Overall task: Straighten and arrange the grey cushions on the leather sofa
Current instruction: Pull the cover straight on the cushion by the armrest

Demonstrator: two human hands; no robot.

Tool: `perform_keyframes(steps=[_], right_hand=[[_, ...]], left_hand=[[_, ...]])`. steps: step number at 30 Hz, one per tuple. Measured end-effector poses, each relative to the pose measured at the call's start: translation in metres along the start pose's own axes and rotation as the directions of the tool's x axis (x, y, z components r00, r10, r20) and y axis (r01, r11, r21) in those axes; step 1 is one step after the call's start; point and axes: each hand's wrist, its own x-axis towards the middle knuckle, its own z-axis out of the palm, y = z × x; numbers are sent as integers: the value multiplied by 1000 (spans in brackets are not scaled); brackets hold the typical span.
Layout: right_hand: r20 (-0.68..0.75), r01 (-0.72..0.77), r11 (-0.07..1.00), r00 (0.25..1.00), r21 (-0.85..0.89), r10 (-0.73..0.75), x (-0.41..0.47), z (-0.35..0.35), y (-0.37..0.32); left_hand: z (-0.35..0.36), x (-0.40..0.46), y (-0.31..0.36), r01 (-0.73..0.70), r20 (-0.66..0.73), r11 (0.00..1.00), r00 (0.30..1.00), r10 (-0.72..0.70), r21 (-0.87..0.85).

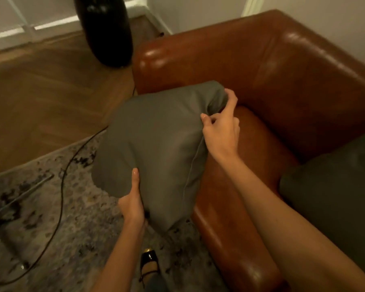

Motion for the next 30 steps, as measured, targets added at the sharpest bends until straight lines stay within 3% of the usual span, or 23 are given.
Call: perform_keyframes(steps=[7,10,13,16,19,22,26,28,30], right_hand=[[-63,115,993,991,0,-115,-1,-75,-13],[-129,138,989,981,-46,-143,4,-114,-15],[-200,141,982,966,-126,-164,16,-153,-14],[-262,105,973,952,-203,-158,33,-178,-6],[-264,51,972,958,-229,-112,51,-184,13],[-164,-33,967,986,-251,-9,57,-171,53],[42,-51,963,997,-266,64,53,-154,112],[78,-3,980,997,-198,19,56,-158,122],[132,35,988,991,-149,-15,58,-165,122]], left_hand=[[17,-70,4,128,89,990,987,-133,60],[35,-90,13,163,201,982,963,-179,93],[59,-96,23,168,347,971,912,-219,169],[84,-91,30,202,486,926,804,-343,319],[105,-87,39,322,472,851,723,-504,415],[118,-85,44,346,424,819,725,-543,457],[121,-86,37,214,435,842,777,-454,496],[121,-89,28,63,466,879,828,-311,474],[120,-98,21,-85,480,934,872,-100,347]])
